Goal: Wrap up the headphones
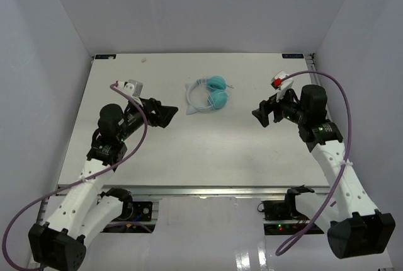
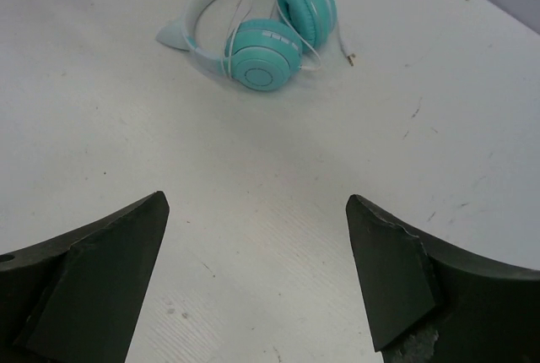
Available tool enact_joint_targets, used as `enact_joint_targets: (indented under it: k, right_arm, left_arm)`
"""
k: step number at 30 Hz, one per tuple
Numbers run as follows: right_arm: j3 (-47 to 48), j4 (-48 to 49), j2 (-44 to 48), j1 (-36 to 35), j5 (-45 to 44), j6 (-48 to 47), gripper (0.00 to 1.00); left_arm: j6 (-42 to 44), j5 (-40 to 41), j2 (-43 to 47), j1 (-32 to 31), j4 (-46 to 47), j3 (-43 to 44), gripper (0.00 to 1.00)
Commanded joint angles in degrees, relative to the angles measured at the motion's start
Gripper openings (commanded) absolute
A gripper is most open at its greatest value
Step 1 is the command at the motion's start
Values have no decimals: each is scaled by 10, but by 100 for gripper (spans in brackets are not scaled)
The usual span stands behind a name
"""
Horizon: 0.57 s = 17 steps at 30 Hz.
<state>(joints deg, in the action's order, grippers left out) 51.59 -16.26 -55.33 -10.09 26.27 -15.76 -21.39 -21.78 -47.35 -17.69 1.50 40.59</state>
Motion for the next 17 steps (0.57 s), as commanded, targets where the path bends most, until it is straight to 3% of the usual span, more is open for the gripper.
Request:
enact_joint_targets:
  k: [1, 3, 7, 17]
  right_arm:
    - [1, -35, 63, 2, -44, -9, 96]
    - [-1, -34, 84, 2, -63, 1, 98]
    - [-19, -26, 129, 2, -102, 26, 90]
    - [-37, -8, 158, 2, -141, 50, 90]
  left_arm:
    - [-18, -29, 75, 4, 0, -34, 98]
    - [-22, -35, 104, 4, -8, -44, 98]
    - [-23, -34, 133, 3, -17, -56, 98]
    - [-28, -42, 140, 4, -38, -58, 98]
